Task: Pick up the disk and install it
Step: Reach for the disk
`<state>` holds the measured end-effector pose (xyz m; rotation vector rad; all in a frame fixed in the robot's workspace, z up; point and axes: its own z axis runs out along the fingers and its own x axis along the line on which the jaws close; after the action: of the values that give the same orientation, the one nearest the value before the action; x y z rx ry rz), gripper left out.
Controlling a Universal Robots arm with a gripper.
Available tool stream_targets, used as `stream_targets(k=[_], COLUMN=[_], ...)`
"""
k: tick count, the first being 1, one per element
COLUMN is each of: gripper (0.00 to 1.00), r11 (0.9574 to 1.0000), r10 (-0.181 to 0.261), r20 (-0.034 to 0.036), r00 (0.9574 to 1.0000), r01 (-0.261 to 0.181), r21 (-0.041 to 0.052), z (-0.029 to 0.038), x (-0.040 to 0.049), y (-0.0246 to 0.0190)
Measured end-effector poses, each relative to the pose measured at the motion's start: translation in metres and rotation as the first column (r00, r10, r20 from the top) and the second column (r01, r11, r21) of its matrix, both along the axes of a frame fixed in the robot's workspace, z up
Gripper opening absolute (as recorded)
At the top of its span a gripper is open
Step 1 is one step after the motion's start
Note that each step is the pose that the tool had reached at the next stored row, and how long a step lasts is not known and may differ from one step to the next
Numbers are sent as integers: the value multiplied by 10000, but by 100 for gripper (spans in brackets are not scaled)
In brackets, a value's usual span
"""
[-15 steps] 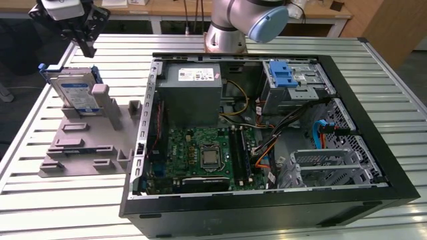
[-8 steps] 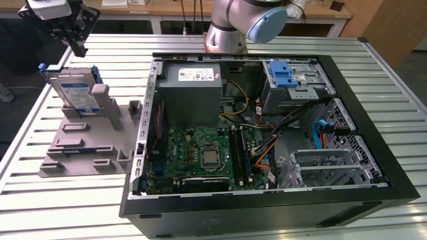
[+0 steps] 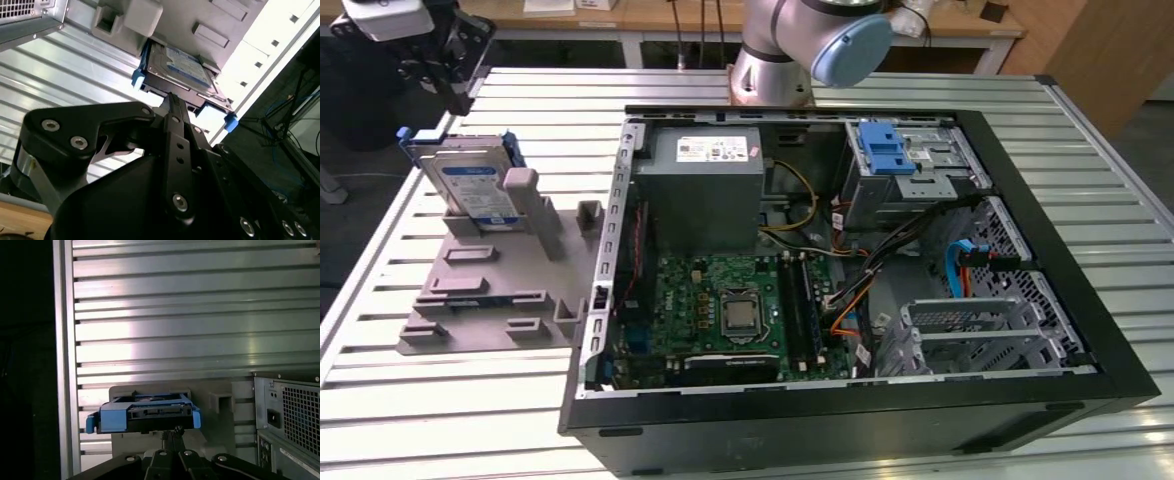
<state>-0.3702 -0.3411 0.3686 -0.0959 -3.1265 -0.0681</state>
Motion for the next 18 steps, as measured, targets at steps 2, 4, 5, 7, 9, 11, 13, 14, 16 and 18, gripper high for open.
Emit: stream_targets(k=[2, 4, 5, 7, 9, 11, 13, 14, 16, 18], gripper=[11, 11, 11, 11, 11, 11, 11, 11, 11, 11], r11=[9998, 9995, 9995, 9995, 9995, 9995, 9994, 9994, 9994, 9994], r10=[175, 301, 320, 325, 328, 330, 332, 333, 334, 335], r20=[1, -2, -2, 0, 0, 0, -1, -1, -1, 0], r00=[9998, 9995, 9995, 9995, 9995, 9995, 9994, 9994, 9994, 9994], r01=[-175, -301, -320, -325, -328, -330, -332, -333, -334, -335], r21=[0, -1, -1, 0, 0, 0, 0, 0, 0, 0], z=[-10, -17, -19, -25, -29, -33, -36, -37, -37, -38], x=[-17, -46, -76, -142, -207, -274, -333, -352, -362, -362], y=[0, 0, 0, 0, 0, 0, 0, 0, 0, 0])
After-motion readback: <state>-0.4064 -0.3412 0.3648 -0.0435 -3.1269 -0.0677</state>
